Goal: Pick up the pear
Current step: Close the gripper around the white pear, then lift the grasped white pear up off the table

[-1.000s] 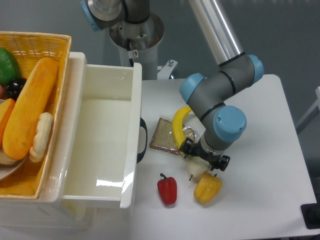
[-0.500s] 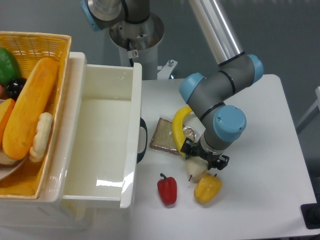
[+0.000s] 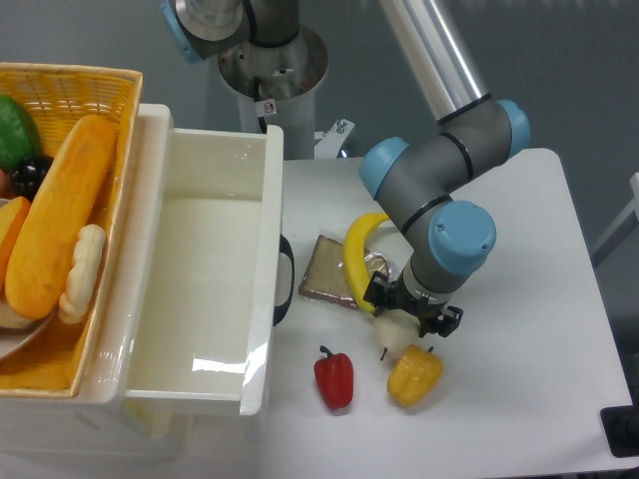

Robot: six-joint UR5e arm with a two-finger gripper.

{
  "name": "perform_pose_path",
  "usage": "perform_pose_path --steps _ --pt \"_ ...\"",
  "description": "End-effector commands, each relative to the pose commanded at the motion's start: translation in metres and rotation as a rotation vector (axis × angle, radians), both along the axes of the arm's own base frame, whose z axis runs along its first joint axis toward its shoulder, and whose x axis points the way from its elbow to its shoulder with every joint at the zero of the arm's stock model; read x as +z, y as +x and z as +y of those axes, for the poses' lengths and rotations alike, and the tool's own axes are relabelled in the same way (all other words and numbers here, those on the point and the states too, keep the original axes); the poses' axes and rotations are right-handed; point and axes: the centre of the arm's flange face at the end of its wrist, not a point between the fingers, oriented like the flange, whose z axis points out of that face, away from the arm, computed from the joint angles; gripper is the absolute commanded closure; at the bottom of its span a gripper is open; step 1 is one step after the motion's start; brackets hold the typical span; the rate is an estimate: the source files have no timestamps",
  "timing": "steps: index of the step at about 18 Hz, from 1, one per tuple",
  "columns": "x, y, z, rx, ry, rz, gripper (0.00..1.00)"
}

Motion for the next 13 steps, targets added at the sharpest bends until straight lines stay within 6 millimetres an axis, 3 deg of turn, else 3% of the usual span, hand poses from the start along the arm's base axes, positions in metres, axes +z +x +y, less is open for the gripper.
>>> perform_pose_path --steps 3,9,13 --pt "0.016 0.011 0.006 -0.05 0.016 0.021 0.51" --pt "0.051 0.025 -0.004 -0.16 0.03 0.031 0.51" --pt "0.056 0.025 -0.016 -0.216 0.017 0.003 0.51"
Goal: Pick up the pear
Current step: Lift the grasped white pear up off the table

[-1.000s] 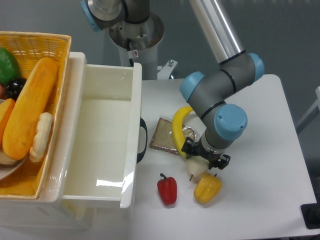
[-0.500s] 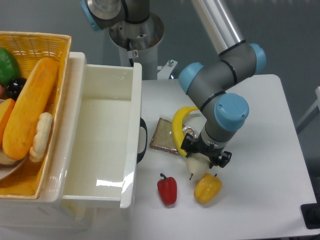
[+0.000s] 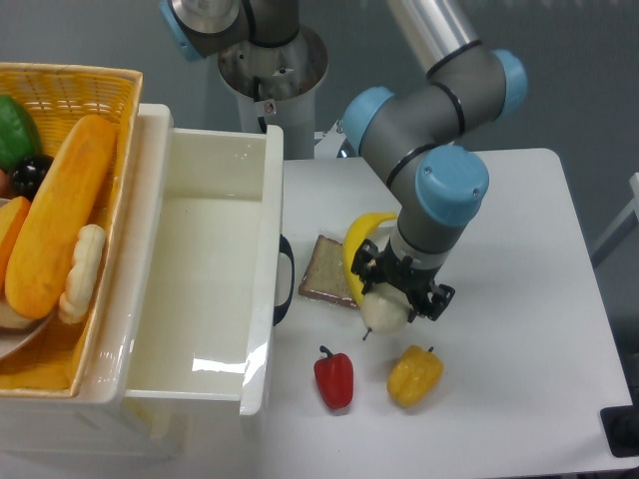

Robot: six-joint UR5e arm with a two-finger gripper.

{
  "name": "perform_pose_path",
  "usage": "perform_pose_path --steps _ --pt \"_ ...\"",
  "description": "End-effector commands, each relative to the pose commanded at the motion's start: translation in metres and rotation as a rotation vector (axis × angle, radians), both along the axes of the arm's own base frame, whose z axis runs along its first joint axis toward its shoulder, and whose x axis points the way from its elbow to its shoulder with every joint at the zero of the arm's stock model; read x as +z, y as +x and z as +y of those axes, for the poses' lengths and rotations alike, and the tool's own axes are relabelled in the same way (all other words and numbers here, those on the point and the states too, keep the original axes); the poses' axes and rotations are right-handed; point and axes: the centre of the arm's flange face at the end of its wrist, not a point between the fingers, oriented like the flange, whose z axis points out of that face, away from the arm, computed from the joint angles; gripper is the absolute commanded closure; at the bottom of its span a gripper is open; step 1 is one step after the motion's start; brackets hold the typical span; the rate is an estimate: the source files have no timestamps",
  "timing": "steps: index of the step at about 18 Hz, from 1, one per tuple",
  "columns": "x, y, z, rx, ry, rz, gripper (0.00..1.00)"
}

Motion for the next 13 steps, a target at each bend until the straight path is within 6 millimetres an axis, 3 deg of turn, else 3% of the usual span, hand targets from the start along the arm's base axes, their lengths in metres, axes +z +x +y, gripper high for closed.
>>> perform_pose_path --steps 2,13 --pt "0.013 -0.006 -0.013 0.002 0.009 0.008 0.51" --pt "0.021 -0.008 -0.021 0.016 0.019 0.013 0.51"
